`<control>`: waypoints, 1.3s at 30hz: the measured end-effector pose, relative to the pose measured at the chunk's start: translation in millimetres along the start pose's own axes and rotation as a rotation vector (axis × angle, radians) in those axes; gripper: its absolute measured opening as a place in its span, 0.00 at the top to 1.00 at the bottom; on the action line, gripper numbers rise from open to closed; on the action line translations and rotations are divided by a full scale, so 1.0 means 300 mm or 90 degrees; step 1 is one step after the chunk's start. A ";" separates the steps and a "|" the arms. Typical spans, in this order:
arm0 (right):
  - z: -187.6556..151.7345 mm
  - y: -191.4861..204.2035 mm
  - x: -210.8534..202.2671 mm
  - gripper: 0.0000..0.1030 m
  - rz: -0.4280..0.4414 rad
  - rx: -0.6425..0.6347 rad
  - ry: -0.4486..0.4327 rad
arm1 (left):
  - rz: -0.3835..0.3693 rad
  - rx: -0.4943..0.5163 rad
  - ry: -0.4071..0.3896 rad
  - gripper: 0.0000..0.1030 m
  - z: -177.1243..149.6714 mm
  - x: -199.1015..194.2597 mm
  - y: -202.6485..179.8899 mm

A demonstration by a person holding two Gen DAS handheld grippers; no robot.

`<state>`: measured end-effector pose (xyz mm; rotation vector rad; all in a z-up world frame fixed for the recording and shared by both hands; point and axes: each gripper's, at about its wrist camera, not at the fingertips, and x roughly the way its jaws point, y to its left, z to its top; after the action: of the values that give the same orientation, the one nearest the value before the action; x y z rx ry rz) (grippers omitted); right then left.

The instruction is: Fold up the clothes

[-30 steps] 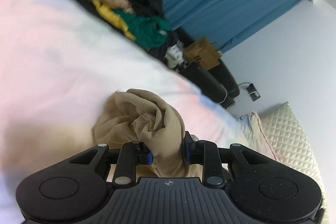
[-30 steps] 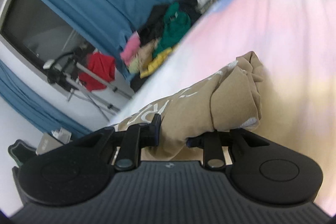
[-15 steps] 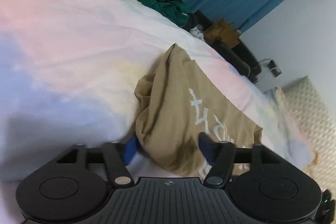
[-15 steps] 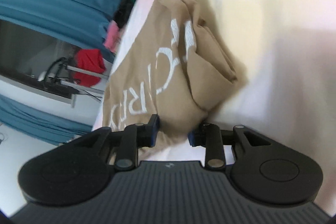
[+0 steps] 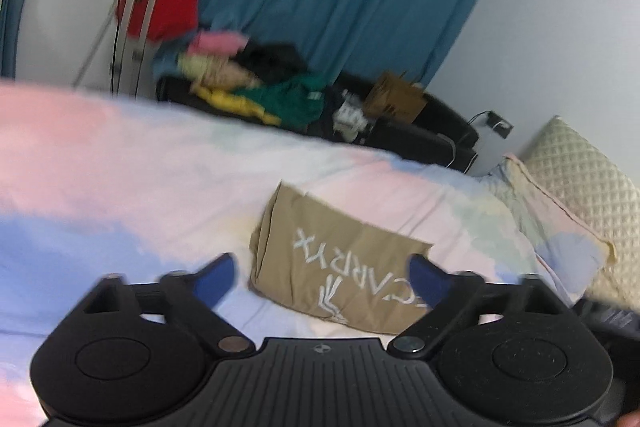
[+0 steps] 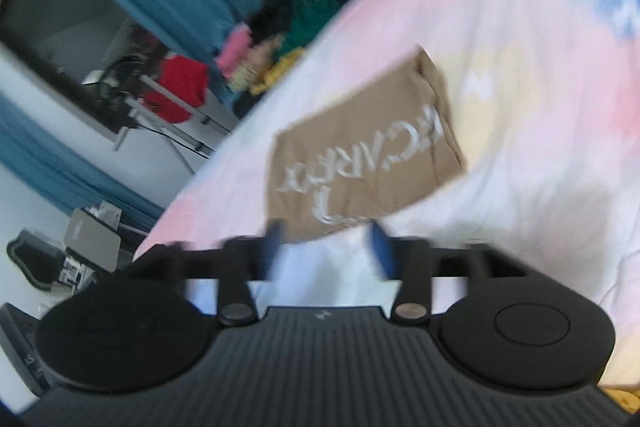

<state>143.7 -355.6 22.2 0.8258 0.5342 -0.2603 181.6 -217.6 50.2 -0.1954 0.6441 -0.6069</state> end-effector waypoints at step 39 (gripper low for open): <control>-0.442 0.288 -0.602 0.11 -0.014 -0.340 -0.286 | 0.014 0.229 -0.200 0.00 -0.312 -0.812 -0.251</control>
<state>-17.7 -196.1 100.9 0.2266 0.1717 -0.2954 -65.9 -134.5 125.6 0.0541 0.2270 -0.6437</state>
